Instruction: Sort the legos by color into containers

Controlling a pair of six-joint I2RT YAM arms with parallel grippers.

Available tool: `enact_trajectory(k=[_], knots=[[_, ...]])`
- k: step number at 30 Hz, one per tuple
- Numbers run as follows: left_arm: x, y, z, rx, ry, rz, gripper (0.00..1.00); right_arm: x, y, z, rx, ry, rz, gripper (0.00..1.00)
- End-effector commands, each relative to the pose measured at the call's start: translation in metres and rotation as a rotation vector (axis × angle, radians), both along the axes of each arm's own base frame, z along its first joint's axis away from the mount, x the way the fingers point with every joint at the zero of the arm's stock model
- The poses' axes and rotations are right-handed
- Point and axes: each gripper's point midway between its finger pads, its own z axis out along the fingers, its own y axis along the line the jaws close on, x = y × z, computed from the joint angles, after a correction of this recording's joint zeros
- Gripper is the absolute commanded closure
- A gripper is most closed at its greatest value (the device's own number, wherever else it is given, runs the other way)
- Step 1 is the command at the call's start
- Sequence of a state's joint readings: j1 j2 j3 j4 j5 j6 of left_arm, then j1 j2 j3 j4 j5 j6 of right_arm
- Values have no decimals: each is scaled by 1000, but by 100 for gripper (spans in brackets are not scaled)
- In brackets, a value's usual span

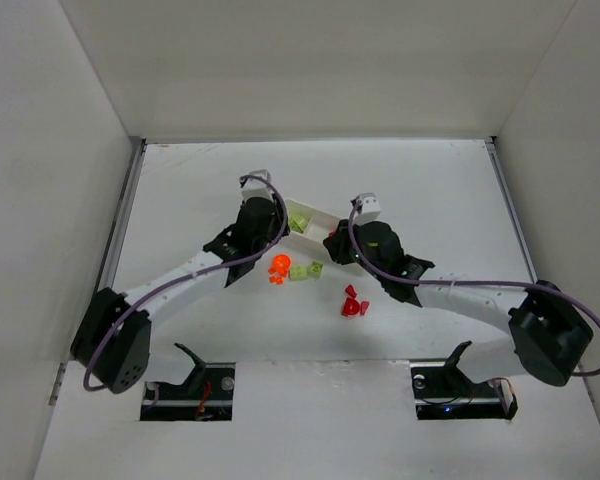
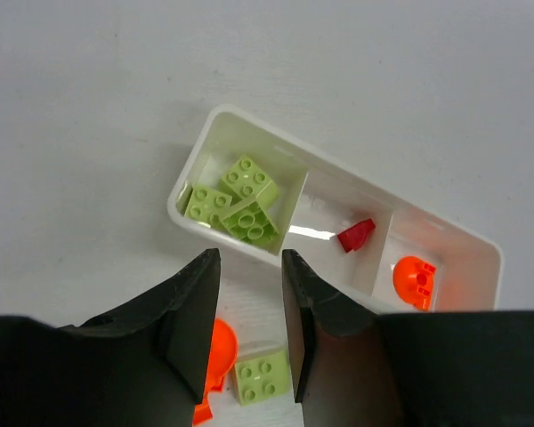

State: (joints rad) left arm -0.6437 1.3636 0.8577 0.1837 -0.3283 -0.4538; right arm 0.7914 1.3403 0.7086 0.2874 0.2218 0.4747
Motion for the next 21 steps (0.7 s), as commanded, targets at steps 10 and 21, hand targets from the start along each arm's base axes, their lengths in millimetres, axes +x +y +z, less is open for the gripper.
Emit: enact_trajectory(k=[10, 21], knots=[[-77, 88, -60, -121, 56, 204, 62, -11, 97, -28, -105, 75, 199, 25], [-91, 116, -75, -181, -10, 259, 50, 16, 120, -71, -344, 136, 178, 14]])
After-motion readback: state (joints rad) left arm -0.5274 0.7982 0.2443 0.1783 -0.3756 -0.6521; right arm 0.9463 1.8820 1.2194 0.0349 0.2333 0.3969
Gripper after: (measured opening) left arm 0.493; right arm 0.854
